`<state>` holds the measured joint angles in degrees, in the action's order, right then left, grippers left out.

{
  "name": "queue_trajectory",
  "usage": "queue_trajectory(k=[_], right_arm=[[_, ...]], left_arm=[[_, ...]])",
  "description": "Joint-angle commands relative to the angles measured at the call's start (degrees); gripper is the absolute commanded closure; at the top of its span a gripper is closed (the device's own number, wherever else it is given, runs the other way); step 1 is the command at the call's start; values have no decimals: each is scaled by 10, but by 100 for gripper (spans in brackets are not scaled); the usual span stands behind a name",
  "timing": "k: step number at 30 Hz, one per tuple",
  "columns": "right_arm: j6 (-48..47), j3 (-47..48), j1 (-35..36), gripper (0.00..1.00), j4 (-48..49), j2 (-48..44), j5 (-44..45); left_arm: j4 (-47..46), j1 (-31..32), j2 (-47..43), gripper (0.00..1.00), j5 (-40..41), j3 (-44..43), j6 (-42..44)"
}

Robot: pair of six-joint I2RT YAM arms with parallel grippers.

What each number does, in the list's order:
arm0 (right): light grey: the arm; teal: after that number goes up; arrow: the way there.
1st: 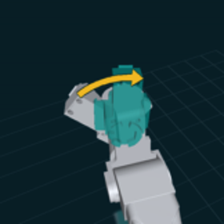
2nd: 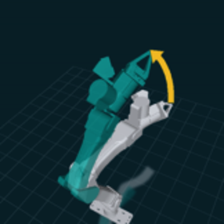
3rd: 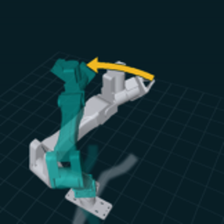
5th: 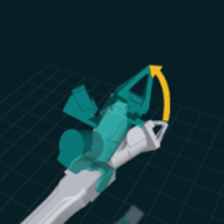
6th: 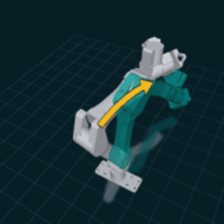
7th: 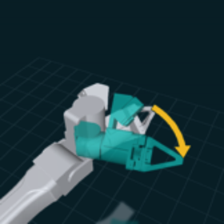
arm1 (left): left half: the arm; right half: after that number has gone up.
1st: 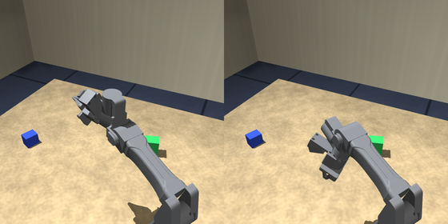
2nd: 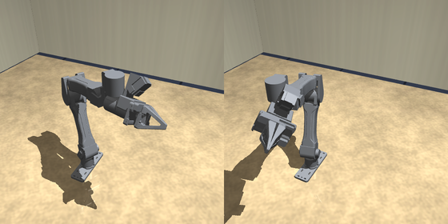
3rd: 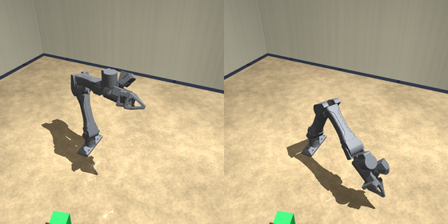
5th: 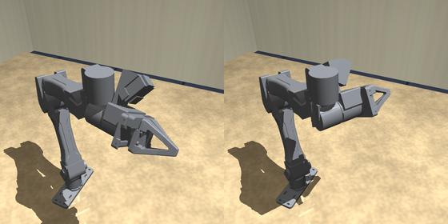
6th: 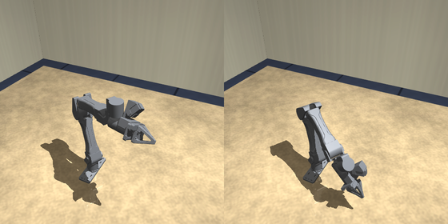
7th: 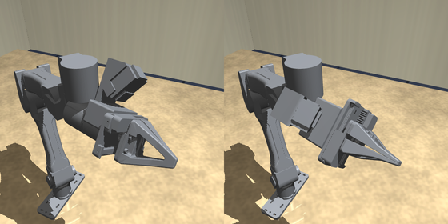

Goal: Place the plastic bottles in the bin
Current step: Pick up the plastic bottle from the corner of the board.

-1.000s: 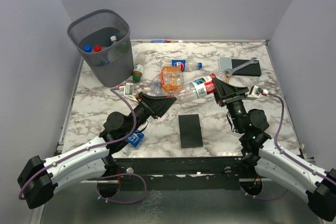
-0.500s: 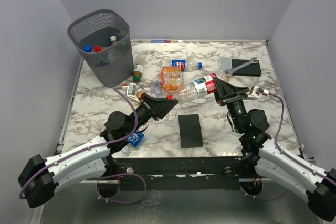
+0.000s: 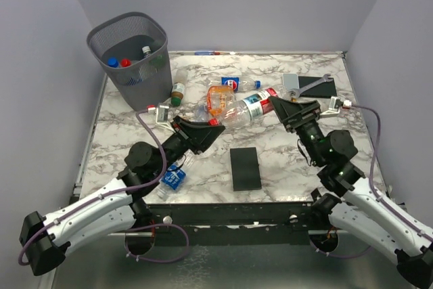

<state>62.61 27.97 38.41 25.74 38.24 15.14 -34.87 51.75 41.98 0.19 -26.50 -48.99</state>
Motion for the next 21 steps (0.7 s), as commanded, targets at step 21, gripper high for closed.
queue_trajectory(k=[21], right_arm=[[-498, 376, -3, 1, -572, -20, -341]], left_arm=[[645, -1, 164, 100, -422, -390, 520]])
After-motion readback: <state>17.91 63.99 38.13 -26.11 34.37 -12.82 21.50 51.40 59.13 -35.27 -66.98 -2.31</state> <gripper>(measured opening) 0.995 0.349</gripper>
